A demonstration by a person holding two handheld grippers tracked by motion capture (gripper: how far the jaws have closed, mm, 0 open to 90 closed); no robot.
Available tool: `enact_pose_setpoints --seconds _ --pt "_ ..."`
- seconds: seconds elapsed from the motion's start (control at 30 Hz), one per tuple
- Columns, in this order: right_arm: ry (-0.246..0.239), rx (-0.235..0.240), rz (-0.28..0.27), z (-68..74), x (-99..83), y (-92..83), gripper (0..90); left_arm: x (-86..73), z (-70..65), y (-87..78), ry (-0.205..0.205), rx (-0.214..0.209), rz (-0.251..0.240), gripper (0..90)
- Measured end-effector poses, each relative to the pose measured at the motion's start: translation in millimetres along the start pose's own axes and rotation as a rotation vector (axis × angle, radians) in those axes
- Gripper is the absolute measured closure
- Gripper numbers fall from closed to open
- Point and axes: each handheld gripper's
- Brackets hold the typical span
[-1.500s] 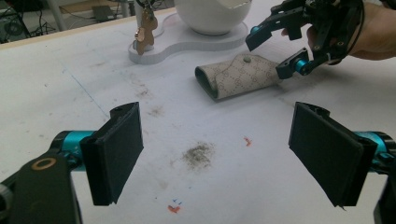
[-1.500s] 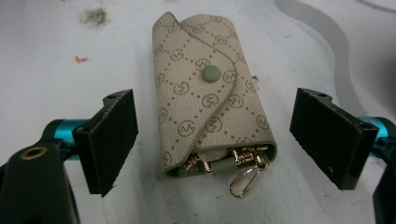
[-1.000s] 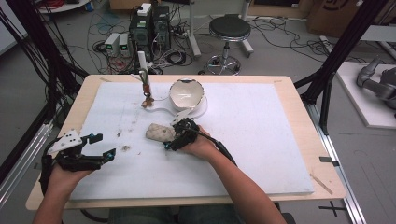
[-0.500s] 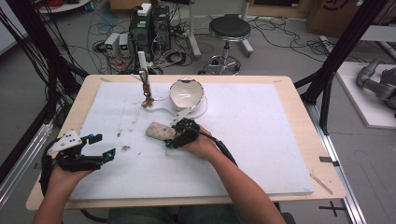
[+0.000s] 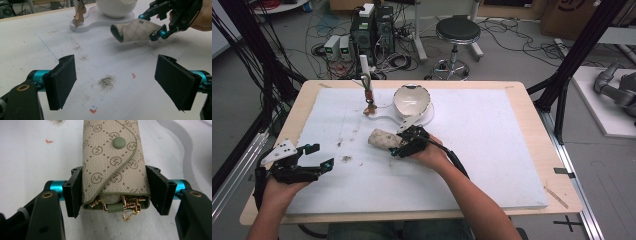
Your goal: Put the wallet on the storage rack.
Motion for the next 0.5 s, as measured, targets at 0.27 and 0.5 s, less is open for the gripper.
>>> enact_pose_setpoints --seconds 0.27,0.5 --pt "0.003 -0.037 -0.058 -3.4 -2.4 -26.5 36.4 3.5 -1.4 6.6 0.006 -0.013 0.003 17.5" --pt "0.031 -0.09 -0.083 -16.9 -13.8 -58.2 36.4 7.9 -1.4 12.5 0.007 -0.023 0.002 17.5"
Point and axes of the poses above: each handheld gripper's, and its own axes: y roughly forward along the jaws, x roughly out of its top, z roughly to its left, and after that the axes turned 9 degrees about z, right-handed
